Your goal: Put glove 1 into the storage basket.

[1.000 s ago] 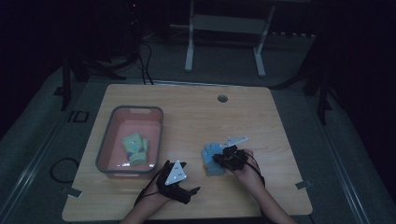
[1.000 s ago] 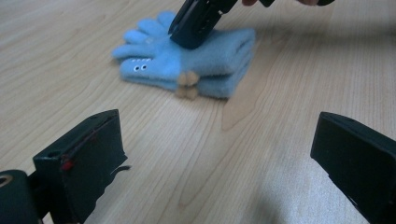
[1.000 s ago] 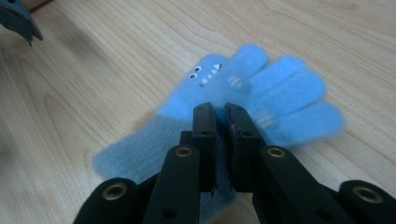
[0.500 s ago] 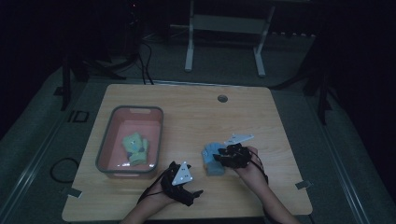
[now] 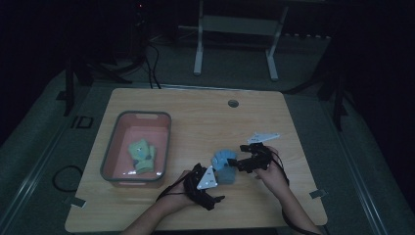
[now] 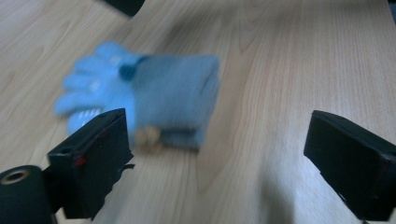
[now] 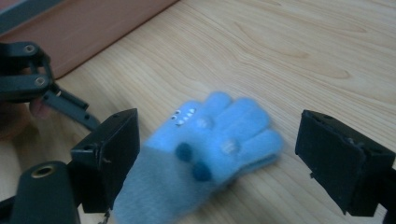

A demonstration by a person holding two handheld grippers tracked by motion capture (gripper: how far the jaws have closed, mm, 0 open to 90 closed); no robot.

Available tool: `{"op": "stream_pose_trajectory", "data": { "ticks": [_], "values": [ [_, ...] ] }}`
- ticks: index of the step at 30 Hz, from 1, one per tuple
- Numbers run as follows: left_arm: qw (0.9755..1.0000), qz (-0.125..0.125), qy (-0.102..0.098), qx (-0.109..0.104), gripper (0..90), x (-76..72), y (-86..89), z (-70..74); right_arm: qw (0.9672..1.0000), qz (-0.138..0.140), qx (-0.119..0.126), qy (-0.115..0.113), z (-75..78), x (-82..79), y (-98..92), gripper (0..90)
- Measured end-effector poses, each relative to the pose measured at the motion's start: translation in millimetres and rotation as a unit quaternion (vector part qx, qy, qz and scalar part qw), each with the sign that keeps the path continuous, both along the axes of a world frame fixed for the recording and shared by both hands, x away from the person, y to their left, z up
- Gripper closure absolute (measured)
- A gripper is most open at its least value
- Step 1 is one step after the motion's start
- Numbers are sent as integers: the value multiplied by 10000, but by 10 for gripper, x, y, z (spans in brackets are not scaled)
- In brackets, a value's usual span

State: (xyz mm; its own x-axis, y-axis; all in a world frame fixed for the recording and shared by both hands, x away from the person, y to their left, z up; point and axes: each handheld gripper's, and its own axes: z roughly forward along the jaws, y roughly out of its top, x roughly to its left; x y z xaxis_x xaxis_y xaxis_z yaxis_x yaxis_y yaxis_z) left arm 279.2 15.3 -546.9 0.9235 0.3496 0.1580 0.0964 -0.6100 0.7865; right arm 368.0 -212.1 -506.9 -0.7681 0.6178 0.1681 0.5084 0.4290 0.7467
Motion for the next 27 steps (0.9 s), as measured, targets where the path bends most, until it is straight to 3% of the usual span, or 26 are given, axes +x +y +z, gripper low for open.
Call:
{"op": "stream_pose_trajectory", "data": {
  "ticks": [2,4,5,6,8,9,12,16,22,23,27],
  "values": [
    [10000,-24,-61,48,125,20,-32,3,10000,-43,-16,46,-5,17,-7,142],
    [9998,-90,-132,137,147,63,-90,4,9996,-80,-31,276,-11,55,-13,140],
    [9994,-220,-213,183,210,96,-130,5,9991,-136,7,402,-20,95,2,124],
    [9991,-244,-278,229,217,109,-148,6,9990,-131,25,422,-24,109,9,119],
    [9988,-299,-308,241,238,121,-164,5,9990,-146,30,416,-31,129,19,115],
    [9983,-329,-391,268,300,129,-178,4,9991,-109,-43,416,-50,173,51,132],
    [9970,-425,-515,384,341,175,-226,-19,9990,-60,-249,369,-99,242,98,225],
    [9961,-497,-514,509,410,201,-250,-58,9983,-93,-489,310,-217,314,154,308],
    [9945,-452,-576,750,449,230,-260,-127,9969,-39,-722,300,-353,335,206,322],
    [9946,-415,-587,743,495,230,-264,-130,9963,-14,-816,260,-394,322,220,322],
    [9933,-361,-684,860,600,239,-280,-122,9965,-38,-793,258,-420,298,215,348]
  ]
}}
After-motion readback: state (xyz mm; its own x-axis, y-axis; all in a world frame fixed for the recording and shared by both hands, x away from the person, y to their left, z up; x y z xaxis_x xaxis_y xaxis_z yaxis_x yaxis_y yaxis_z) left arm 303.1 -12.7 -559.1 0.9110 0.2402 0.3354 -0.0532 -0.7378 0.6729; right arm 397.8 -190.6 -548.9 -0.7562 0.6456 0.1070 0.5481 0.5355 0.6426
